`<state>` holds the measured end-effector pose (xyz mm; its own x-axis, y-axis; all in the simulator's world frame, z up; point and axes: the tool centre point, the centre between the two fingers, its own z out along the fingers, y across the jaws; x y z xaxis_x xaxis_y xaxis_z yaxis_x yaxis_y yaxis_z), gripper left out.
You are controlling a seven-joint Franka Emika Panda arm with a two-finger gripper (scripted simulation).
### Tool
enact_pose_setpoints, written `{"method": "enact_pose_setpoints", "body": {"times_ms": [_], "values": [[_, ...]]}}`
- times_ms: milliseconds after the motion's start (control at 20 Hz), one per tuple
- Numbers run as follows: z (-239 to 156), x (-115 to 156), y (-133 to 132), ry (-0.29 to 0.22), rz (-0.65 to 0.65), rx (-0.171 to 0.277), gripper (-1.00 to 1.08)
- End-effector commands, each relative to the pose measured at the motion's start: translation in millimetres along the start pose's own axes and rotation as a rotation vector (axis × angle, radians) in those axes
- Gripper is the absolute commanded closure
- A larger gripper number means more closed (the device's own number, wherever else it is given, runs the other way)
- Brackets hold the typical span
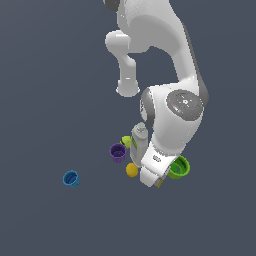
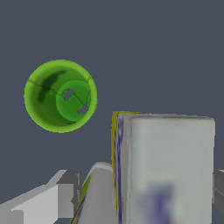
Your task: Pick up a designated object from a clutter of objects.
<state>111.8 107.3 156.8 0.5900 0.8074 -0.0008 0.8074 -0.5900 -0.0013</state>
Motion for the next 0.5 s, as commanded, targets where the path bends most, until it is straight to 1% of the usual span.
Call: {"method": "enact_pose_setpoints", "body": {"times_ms": [0, 150, 200, 450], "values": [[4.7, 0.5, 0.6, 0.001, 0.0, -0.001, -0.92], [4.8, 1.1, 1.3, 0.001, 0.0, -0.001, -0.92], [4.8, 1.1, 1.3, 0.001, 0.0, -0.001, 1.08], [4.8, 1.1, 1.3, 0.001, 0.0, -0.001, 1.08]]}}
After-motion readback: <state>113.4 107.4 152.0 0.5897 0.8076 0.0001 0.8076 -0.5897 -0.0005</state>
